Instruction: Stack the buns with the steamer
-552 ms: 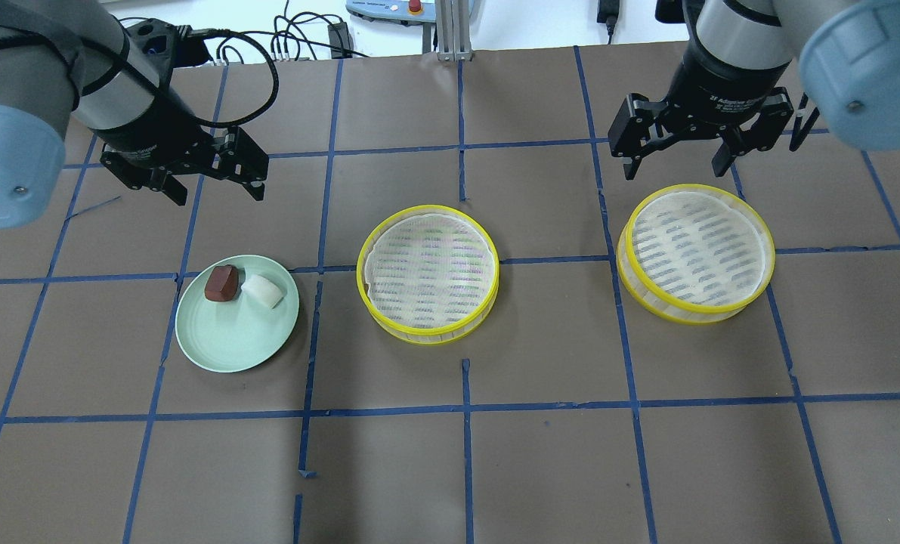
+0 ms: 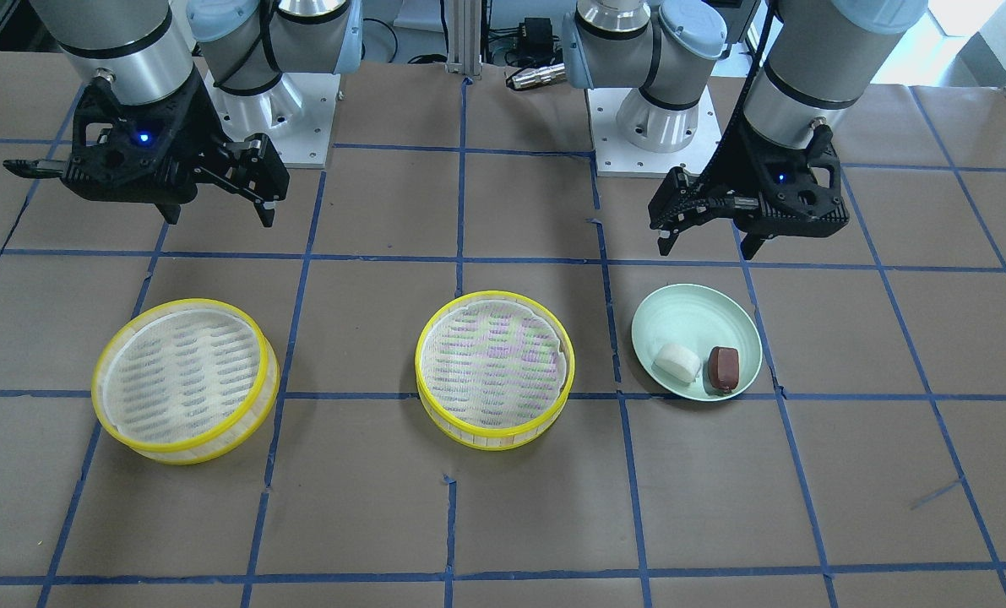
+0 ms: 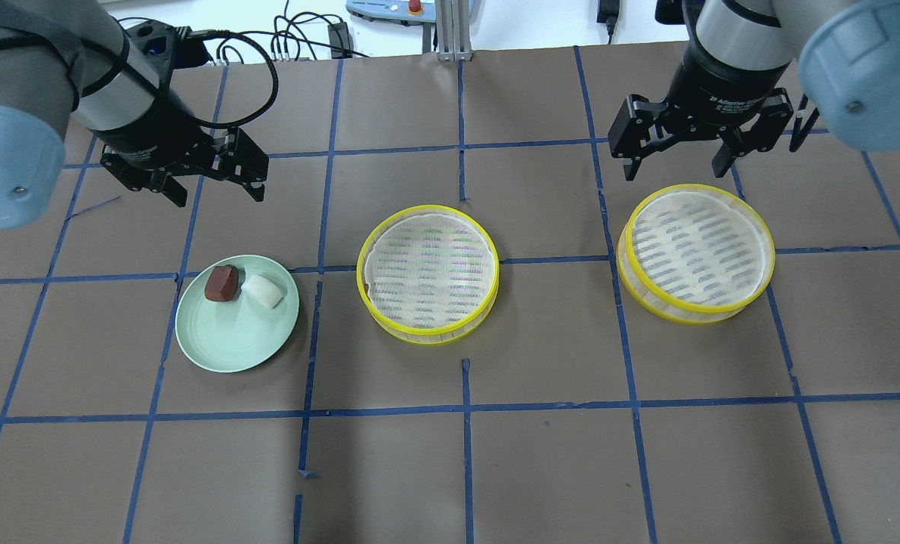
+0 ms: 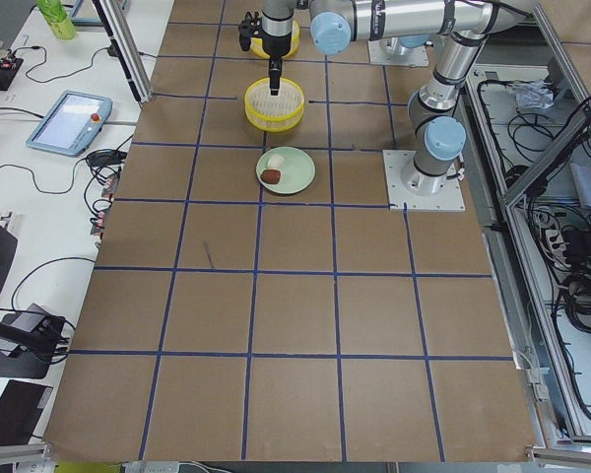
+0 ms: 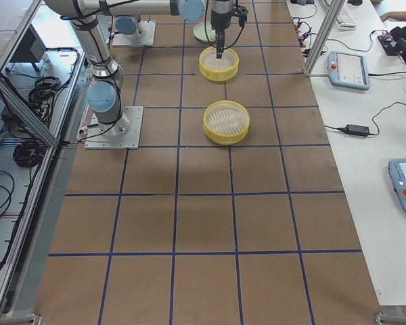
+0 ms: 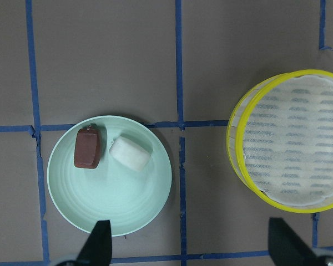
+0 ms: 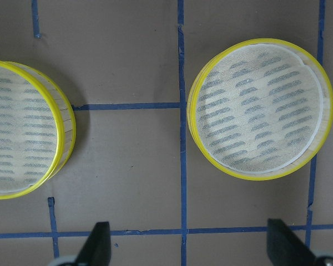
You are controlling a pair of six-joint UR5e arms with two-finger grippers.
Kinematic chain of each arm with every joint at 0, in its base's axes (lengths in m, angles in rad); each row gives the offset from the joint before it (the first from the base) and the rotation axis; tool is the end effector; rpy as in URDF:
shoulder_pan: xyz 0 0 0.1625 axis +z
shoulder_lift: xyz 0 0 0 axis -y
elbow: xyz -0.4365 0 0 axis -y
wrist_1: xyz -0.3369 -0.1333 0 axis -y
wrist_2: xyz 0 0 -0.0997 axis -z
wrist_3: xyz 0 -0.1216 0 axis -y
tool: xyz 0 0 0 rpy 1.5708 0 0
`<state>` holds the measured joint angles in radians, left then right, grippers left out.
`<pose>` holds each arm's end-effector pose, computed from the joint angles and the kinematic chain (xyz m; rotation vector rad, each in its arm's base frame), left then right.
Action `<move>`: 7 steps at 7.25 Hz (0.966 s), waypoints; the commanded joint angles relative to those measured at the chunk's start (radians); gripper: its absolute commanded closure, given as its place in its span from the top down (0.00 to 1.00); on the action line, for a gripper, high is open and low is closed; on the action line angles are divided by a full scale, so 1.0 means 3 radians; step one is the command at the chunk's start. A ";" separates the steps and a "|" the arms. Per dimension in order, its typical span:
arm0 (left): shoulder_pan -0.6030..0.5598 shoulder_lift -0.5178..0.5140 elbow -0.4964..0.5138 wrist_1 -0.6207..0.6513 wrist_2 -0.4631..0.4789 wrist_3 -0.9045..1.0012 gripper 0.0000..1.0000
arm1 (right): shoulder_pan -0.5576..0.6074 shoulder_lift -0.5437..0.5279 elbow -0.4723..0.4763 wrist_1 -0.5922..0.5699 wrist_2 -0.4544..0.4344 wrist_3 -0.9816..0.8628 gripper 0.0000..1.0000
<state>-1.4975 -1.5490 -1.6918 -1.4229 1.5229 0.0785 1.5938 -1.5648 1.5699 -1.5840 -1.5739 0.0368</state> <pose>-0.1072 -0.4403 0.4491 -0.0099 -3.0965 0.0808 0.1430 -0.4370 0.4765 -0.0217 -3.1386 0.0129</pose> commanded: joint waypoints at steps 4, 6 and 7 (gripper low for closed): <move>0.0201 -0.0224 -0.0292 0.0190 0.0037 0.0209 1.00 | 0.0000 0.0000 0.0003 -0.0002 0.0000 0.0000 1.00; 0.0226 -0.0659 -0.0297 0.0523 0.0179 0.0291 1.00 | 0.0000 0.0000 0.0003 -0.0002 0.0000 0.0000 1.00; 0.0226 -0.0843 -0.0322 0.0641 0.0276 0.0275 1.00 | 0.0000 0.0000 -0.0002 -0.0002 0.0000 0.0000 1.00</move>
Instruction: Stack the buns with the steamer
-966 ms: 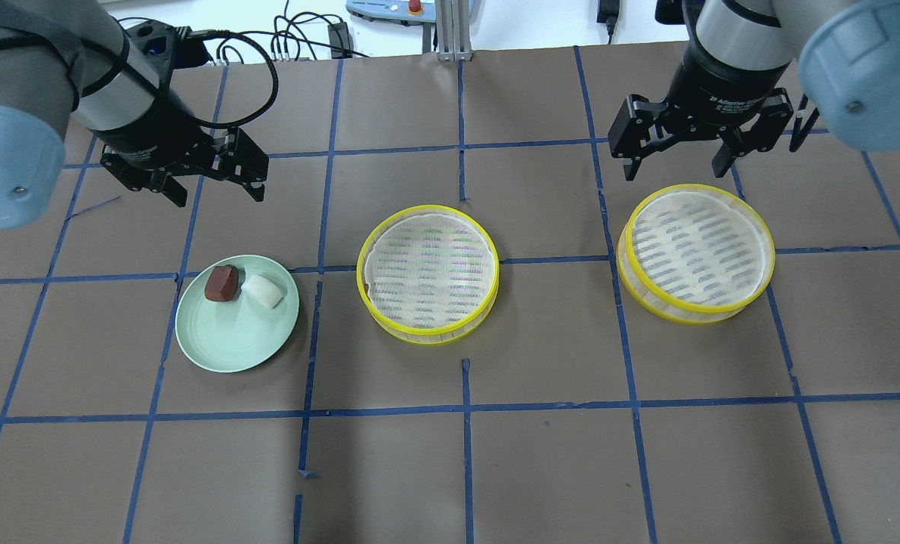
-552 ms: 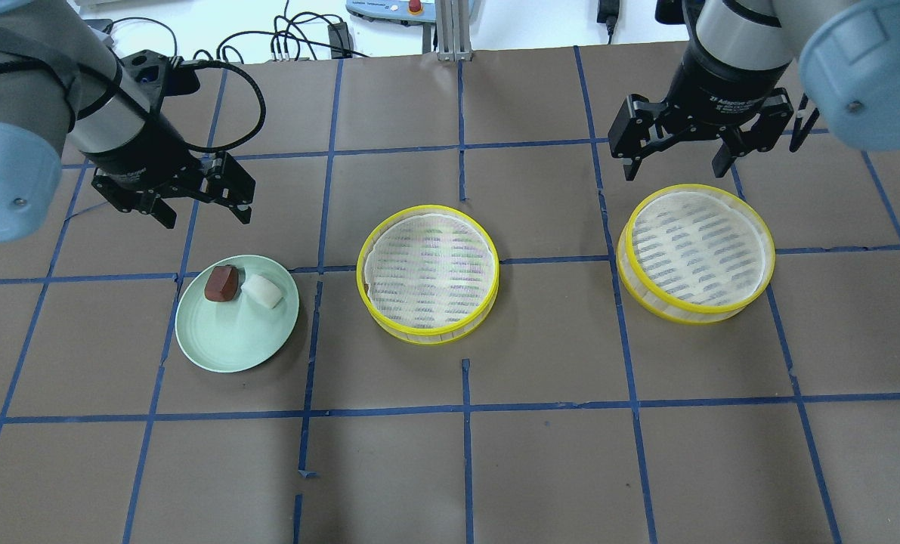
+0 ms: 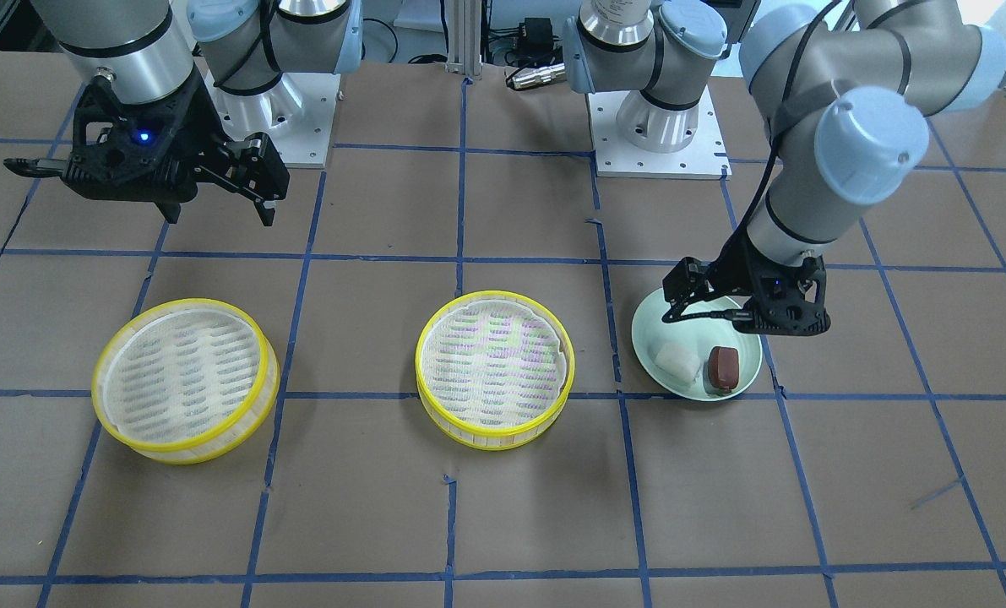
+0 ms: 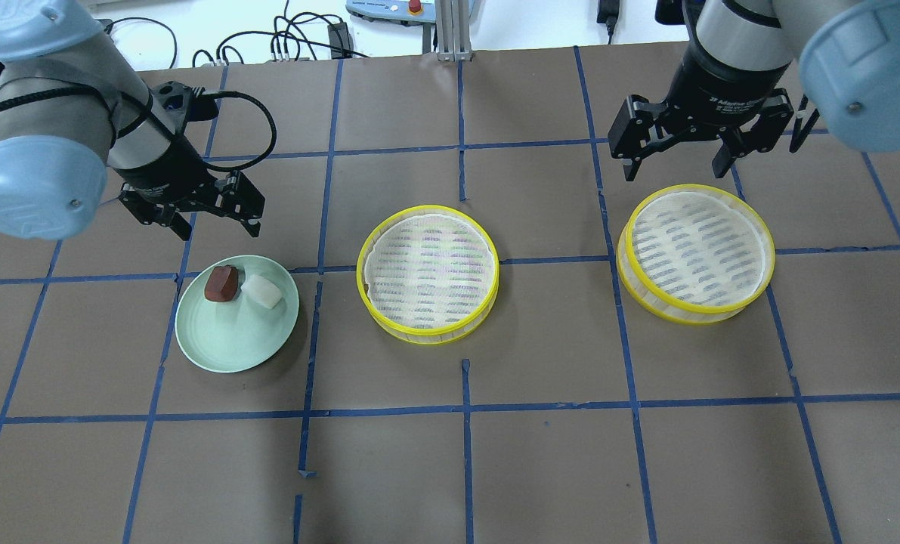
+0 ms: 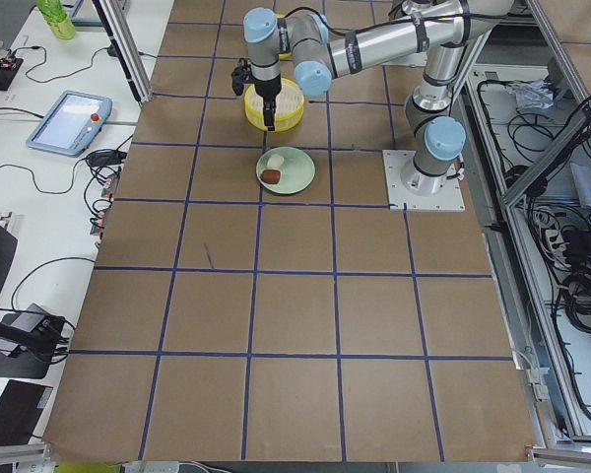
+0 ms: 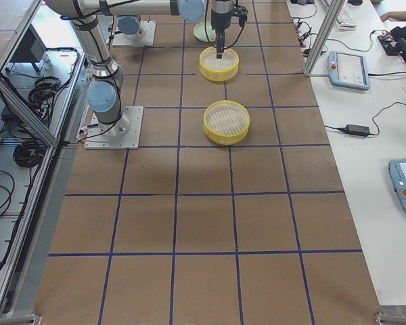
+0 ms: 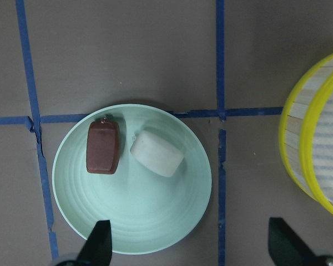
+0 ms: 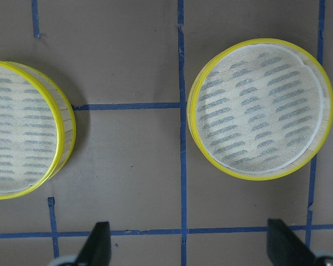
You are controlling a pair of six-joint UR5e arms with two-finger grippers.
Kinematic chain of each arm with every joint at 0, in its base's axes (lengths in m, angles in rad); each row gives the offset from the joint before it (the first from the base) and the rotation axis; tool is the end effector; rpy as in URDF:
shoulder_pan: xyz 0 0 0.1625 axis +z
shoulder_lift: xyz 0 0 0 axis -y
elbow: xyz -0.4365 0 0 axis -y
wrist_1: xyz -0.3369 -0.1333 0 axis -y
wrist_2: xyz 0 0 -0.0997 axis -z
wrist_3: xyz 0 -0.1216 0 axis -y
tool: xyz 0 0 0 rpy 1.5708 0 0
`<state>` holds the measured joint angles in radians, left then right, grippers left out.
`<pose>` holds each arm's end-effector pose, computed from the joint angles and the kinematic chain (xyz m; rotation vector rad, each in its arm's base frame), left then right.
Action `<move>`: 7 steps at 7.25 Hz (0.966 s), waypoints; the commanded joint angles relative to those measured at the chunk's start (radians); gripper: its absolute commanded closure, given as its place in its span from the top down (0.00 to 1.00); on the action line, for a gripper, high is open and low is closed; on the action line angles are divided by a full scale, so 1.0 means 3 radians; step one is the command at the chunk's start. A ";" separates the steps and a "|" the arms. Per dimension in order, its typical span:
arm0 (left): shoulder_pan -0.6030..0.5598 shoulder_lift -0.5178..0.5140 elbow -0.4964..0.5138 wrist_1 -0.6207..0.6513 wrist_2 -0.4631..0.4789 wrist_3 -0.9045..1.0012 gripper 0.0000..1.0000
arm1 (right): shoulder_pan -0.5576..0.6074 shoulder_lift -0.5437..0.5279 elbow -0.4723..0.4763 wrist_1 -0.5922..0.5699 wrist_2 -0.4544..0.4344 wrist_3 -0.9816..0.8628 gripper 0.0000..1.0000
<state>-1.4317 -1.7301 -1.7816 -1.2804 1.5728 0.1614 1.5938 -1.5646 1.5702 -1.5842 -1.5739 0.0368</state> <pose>-0.0662 -0.4869 0.3425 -0.0350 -3.1290 -0.1238 0.1430 -0.4371 0.4763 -0.0217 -3.1386 0.0124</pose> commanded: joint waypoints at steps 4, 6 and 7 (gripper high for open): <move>0.0007 -0.0588 -0.0299 0.0505 0.0101 -0.0026 0.99 | 0.0000 0.0000 0.0002 -0.0001 0.0000 0.0000 1.00; 0.0007 -0.0584 -0.0432 0.0505 0.0106 -0.0021 0.95 | 0.0000 0.0000 -0.0003 -0.0006 0.0000 0.0000 1.00; 0.0007 -0.0589 -0.0438 0.0505 0.0111 -0.0006 0.79 | 0.0000 0.0000 -0.0003 -0.0006 0.0000 0.0000 1.00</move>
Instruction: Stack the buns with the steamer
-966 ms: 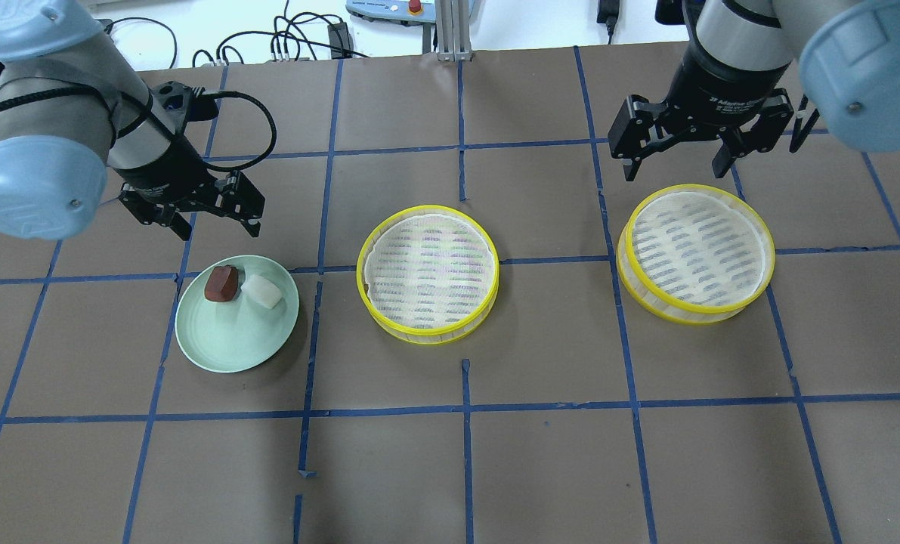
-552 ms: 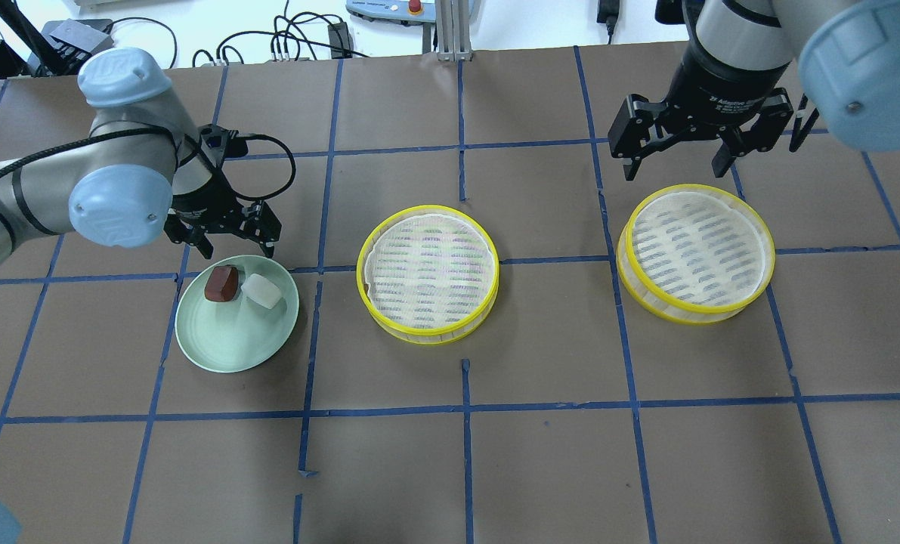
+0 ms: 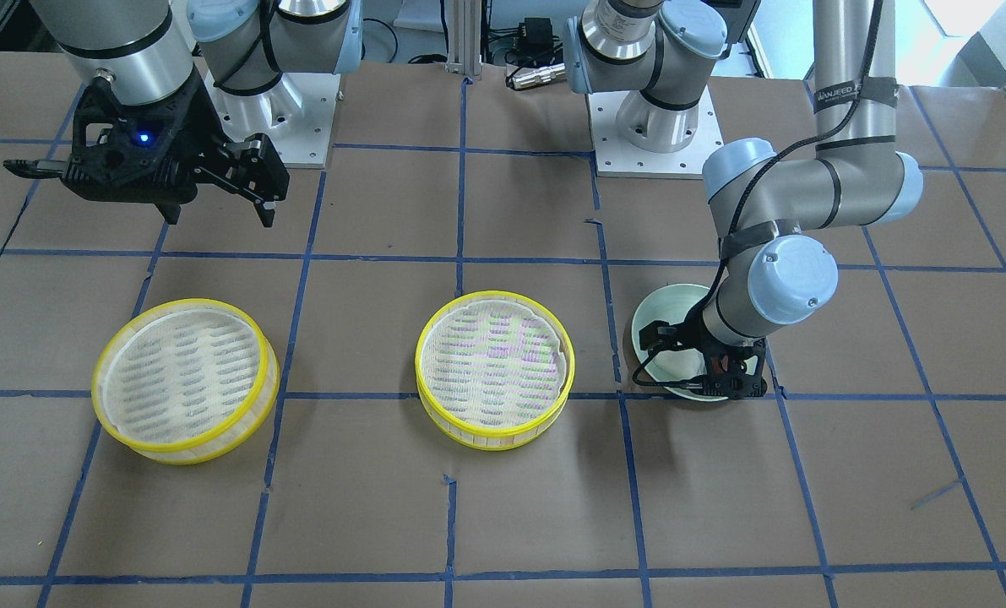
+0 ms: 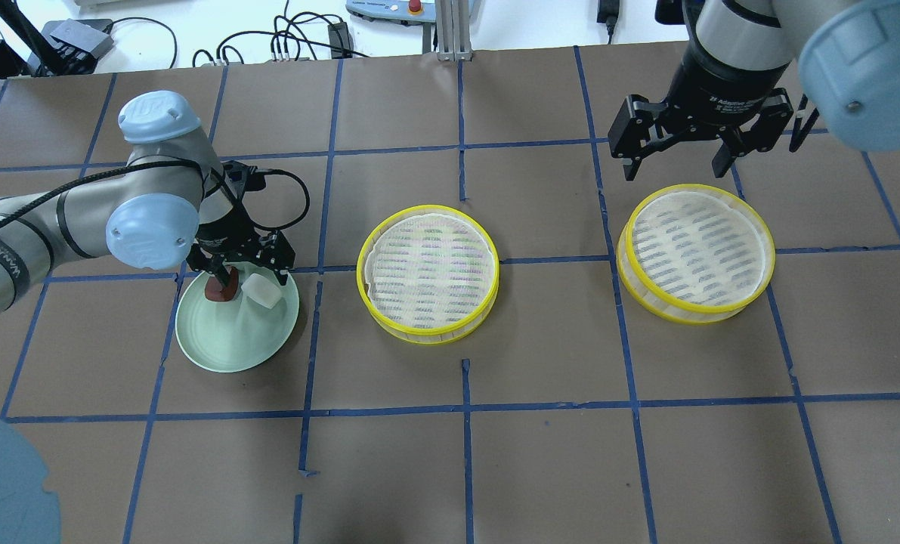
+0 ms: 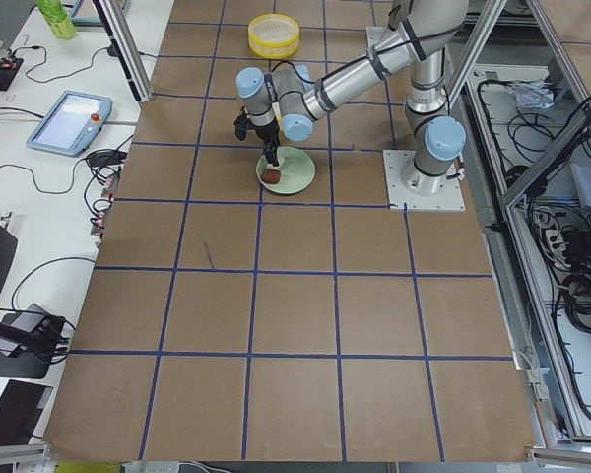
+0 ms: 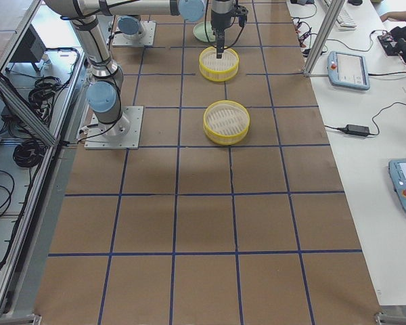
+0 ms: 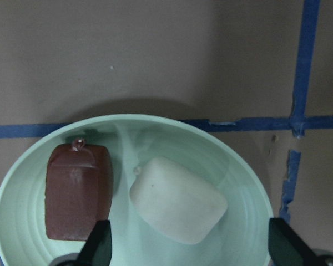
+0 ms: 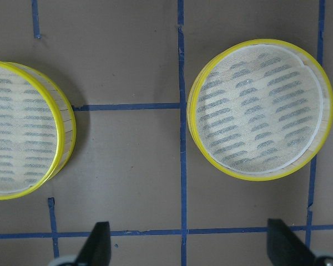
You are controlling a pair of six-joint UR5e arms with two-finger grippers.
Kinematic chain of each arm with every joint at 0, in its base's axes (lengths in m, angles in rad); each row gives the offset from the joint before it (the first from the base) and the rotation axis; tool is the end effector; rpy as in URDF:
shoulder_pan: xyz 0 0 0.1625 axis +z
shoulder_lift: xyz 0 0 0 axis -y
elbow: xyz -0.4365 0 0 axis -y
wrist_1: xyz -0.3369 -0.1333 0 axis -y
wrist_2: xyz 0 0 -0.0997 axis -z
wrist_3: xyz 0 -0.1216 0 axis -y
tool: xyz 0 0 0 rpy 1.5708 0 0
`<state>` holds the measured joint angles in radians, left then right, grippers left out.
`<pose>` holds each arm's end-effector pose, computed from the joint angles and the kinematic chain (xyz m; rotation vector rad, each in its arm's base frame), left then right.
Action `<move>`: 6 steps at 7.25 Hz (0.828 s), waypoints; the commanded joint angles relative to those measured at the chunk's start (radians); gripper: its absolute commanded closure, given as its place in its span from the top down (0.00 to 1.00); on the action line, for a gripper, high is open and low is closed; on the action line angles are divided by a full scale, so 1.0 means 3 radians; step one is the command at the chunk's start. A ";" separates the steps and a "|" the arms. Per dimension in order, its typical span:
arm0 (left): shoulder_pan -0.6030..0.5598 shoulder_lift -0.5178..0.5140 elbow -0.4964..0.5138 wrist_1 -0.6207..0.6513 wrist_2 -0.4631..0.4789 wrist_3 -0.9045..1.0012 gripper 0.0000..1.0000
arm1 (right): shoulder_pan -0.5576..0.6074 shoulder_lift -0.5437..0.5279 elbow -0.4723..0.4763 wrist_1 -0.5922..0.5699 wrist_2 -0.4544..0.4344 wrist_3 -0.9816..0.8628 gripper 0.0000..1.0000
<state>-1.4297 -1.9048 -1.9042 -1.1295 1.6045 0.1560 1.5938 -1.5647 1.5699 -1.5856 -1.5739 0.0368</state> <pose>-0.0608 -0.4910 0.2256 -0.0292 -3.1207 -0.3582 0.1430 -0.4372 0.4766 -0.0217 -3.1387 0.0152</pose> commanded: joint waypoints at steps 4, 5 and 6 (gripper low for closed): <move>0.0000 0.0004 0.0027 0.0012 0.0010 -0.0014 0.09 | -0.0015 0.0005 0.0003 -0.0002 0.0000 -0.0030 1.00; 0.0000 0.0049 0.0033 0.0052 0.0010 -0.0069 0.02 | -0.0051 0.0010 -0.0002 -0.0002 -0.0025 -0.0041 1.00; -0.0005 0.0101 0.0043 0.0083 0.0010 -0.0131 0.02 | -0.0031 0.0015 0.0008 0.0039 -0.0031 -0.0036 1.00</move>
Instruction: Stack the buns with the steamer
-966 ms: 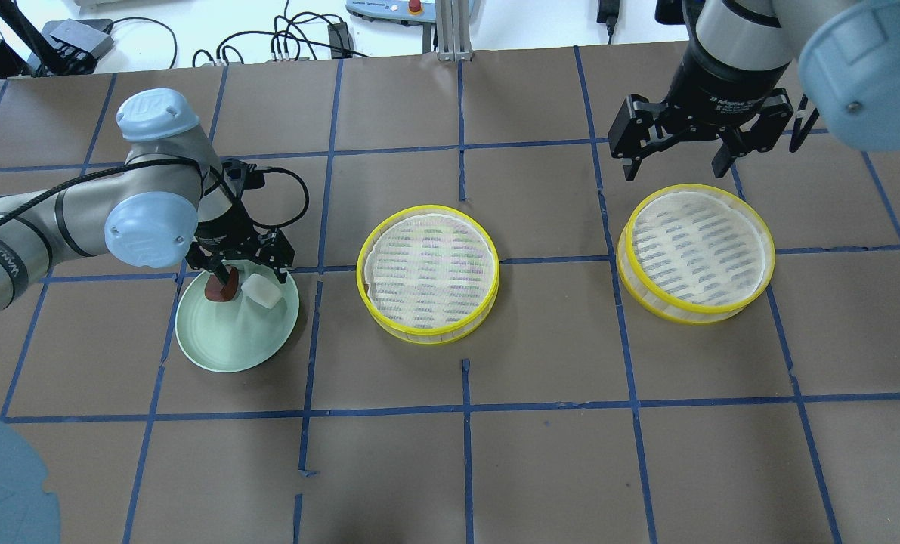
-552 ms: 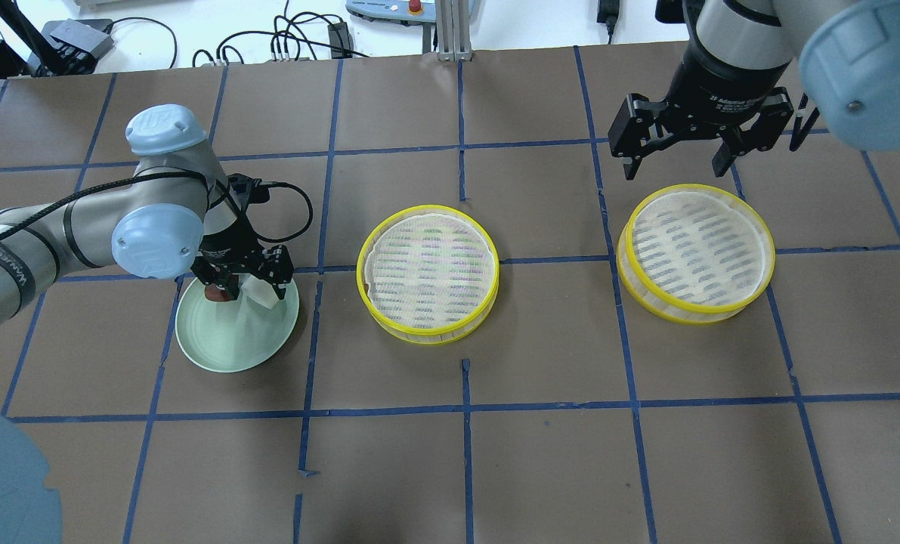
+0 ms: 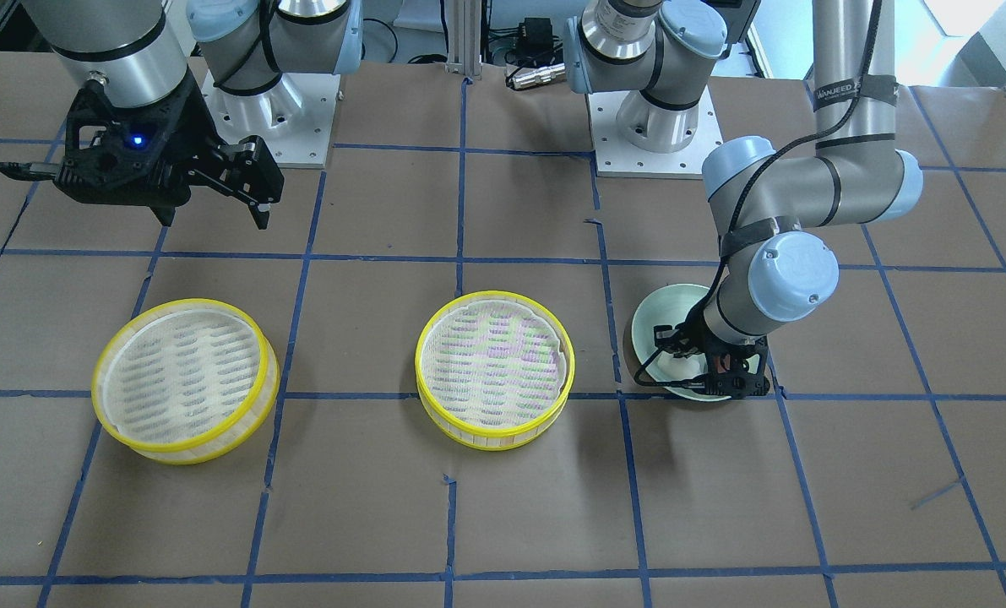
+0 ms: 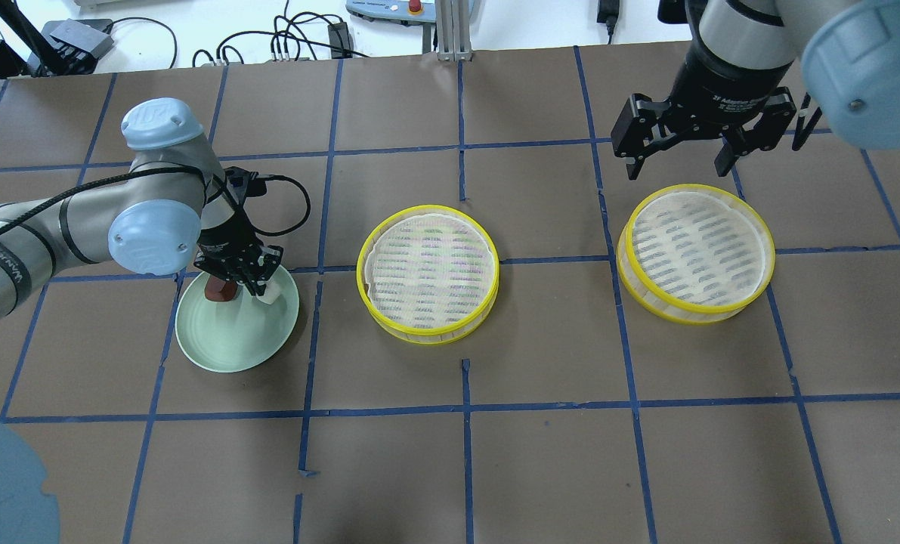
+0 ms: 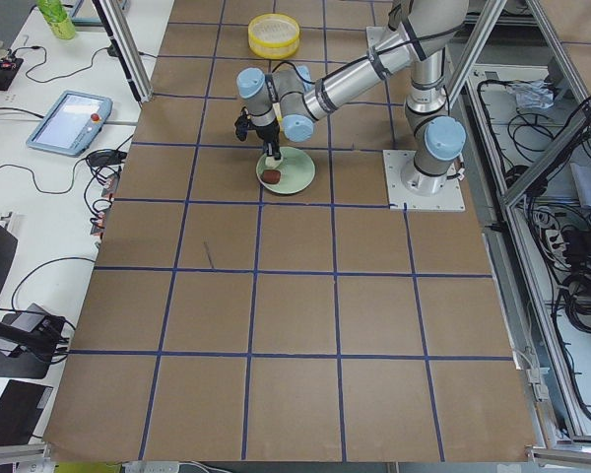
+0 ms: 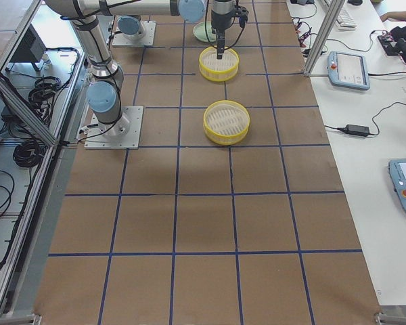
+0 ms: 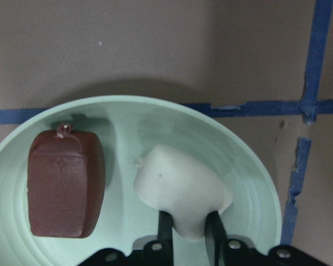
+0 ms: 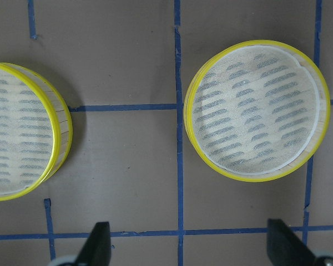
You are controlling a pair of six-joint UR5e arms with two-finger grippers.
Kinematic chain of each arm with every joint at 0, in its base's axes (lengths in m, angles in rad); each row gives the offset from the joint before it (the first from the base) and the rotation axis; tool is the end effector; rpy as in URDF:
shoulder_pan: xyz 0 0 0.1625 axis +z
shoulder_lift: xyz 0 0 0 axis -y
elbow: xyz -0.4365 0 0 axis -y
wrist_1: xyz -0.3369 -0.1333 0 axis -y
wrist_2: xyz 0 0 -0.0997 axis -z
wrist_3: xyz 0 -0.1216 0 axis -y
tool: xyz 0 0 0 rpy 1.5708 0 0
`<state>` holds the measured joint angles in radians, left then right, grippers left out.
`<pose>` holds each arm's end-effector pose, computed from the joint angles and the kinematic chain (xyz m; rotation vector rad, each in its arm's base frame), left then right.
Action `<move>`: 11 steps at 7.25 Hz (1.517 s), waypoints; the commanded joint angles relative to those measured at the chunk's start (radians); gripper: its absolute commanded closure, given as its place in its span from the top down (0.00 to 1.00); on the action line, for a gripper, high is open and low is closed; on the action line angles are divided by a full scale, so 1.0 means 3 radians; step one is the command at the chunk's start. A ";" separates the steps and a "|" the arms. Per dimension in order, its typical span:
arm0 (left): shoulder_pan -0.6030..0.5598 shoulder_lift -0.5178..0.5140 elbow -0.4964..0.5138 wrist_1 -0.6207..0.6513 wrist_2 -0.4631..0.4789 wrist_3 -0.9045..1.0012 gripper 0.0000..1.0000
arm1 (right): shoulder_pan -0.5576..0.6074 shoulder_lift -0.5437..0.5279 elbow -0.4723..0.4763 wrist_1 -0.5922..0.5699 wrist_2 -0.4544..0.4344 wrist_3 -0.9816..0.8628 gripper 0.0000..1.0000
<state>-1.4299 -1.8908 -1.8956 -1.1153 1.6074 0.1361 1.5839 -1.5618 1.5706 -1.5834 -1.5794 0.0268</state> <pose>-0.0599 -0.4949 0.2362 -0.0021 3.1171 0.3010 0.1380 -0.4392 0.4748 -0.0215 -3.1330 0.0062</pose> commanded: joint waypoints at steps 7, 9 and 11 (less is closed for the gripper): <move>-0.0565 0.0458 0.0351 0.0062 -0.0066 -0.0661 0.01 | -0.0727 0.0505 0.0383 -0.0736 -0.0043 -0.0628 1.00; -0.0826 0.0326 0.0346 0.0346 -0.0340 -0.0984 0.01 | -0.1146 0.0873 0.0446 -0.1118 -0.0028 -0.1228 1.00; -0.1138 0.0020 0.0346 0.0832 -0.0444 -0.1448 0.01 | -0.1215 0.1049 0.0456 -0.1144 -0.0043 -0.1332 1.00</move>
<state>-1.7156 -1.8341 -1.7916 -0.9466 1.4924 -0.2137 1.2355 -1.2772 1.7040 -1.9152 -1.5898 -0.3469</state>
